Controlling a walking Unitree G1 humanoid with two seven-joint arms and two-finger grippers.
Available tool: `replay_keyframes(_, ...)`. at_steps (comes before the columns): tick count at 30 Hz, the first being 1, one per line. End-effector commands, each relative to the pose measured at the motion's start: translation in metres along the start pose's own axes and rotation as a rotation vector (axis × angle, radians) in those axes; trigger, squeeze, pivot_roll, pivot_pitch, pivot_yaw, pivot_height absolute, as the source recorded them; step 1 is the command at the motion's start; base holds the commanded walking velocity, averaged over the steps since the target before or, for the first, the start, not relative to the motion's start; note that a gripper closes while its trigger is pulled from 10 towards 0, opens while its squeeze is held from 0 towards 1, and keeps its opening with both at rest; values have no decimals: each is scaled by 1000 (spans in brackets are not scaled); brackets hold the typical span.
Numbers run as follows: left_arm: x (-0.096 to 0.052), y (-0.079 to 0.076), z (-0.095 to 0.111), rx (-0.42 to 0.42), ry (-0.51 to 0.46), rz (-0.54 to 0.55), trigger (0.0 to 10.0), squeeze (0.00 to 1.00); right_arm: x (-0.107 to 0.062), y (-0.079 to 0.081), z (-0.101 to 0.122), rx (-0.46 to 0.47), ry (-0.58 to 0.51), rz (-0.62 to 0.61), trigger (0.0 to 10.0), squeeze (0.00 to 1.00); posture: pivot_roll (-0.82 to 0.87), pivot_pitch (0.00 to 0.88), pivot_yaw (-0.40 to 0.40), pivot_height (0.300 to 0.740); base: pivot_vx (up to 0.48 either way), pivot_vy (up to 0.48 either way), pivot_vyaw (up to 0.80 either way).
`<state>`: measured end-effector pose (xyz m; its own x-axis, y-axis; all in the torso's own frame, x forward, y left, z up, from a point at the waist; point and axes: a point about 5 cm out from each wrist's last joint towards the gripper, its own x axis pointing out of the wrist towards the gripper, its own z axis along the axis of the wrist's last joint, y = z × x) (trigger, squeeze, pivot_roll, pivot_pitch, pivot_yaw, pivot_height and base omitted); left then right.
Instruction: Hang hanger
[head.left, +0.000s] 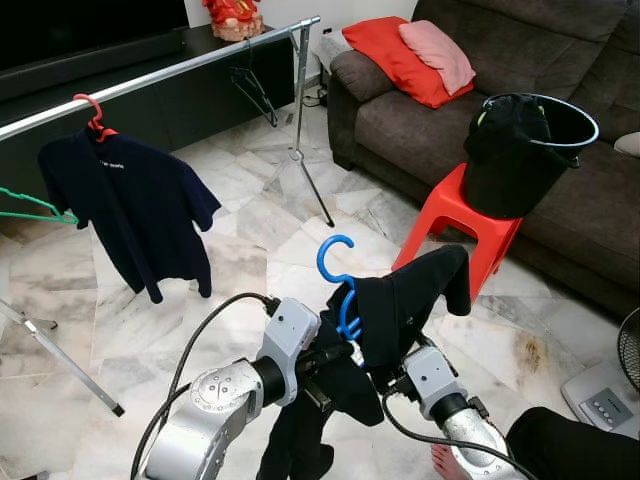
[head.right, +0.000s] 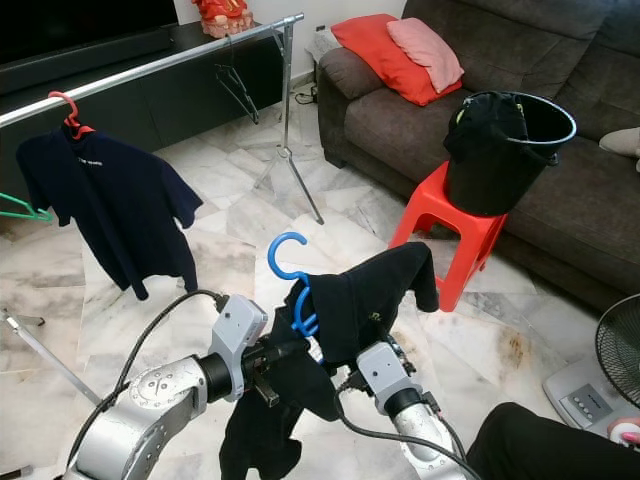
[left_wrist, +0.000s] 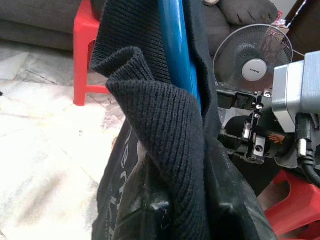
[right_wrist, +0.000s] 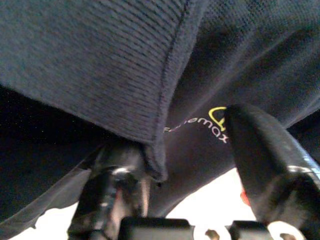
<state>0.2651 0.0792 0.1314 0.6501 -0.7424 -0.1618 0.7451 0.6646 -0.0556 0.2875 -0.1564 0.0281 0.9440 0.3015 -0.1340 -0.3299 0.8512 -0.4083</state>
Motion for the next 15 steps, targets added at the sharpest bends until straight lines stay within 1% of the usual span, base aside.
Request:
replay_keyframes(1,0,-8,9,6,-46,-38,10000,0,0,-2,0,9,-4,-13,0,0,44,146,-21,740,0,0,0)
replay_keyframes(9,0,-9,8,4,-47,-36,10000,0,0,0,1,24,-12,20,0,0,45,146,-21,740,0,0,0)
replay_keyframes(15,0,-9,9,3,-51,-36,10000,0,0,4,2,34,-20,68,0,0,42,145,-22,740,0,0,0)
